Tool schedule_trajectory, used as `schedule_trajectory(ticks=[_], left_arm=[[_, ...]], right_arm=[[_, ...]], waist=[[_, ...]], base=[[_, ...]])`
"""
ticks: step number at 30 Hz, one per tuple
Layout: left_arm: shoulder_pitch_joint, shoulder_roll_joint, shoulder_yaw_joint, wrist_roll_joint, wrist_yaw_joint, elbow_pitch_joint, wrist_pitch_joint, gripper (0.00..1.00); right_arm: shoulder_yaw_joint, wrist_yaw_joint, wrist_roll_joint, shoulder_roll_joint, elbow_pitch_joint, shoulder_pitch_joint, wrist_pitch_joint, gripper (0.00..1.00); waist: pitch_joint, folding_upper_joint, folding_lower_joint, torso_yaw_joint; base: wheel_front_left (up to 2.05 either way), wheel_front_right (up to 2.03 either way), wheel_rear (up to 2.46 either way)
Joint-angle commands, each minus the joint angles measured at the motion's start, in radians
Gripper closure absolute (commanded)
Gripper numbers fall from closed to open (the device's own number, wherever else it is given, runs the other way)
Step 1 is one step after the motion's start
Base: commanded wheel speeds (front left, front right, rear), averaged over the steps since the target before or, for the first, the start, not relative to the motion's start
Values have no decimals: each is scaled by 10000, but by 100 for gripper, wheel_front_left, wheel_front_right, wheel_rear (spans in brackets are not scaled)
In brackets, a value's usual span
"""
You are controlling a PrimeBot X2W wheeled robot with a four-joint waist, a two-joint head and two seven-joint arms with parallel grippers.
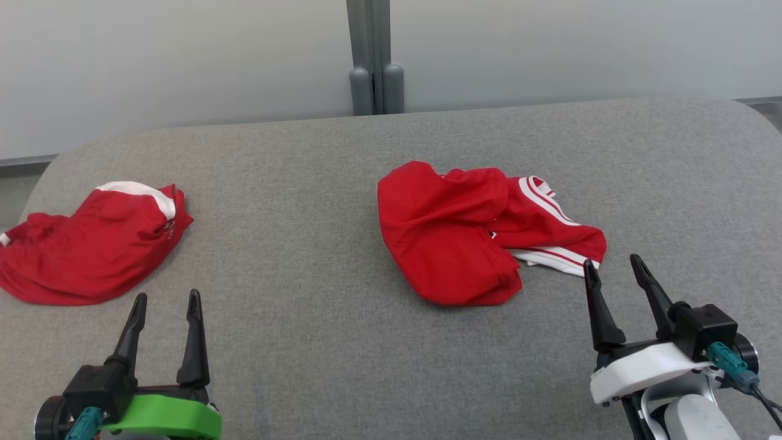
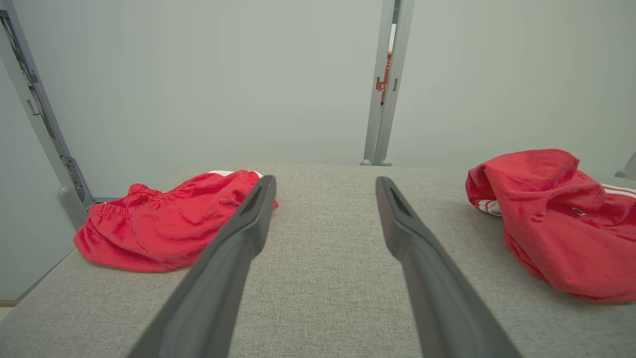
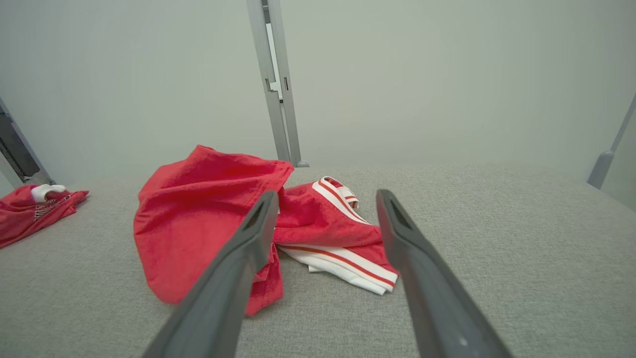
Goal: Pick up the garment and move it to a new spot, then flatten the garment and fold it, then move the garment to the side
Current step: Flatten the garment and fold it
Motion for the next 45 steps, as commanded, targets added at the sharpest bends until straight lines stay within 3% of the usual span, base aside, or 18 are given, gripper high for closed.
schedule_trajectory(ticks=[1, 45], left_arm=[[159, -34, 85, 100, -26, -40, -5, 0], [136, -385, 488, 603, -265, 131, -5, 0]], right_arm=[[16, 1, 6, -25, 23, 128, -31, 0], [-205, 1, 10, -115, 322, -335, -31, 0]], waist=[[5, 0, 0, 7], [28, 0, 0, 50]], base=[[0, 0, 0], [0, 0, 0]])
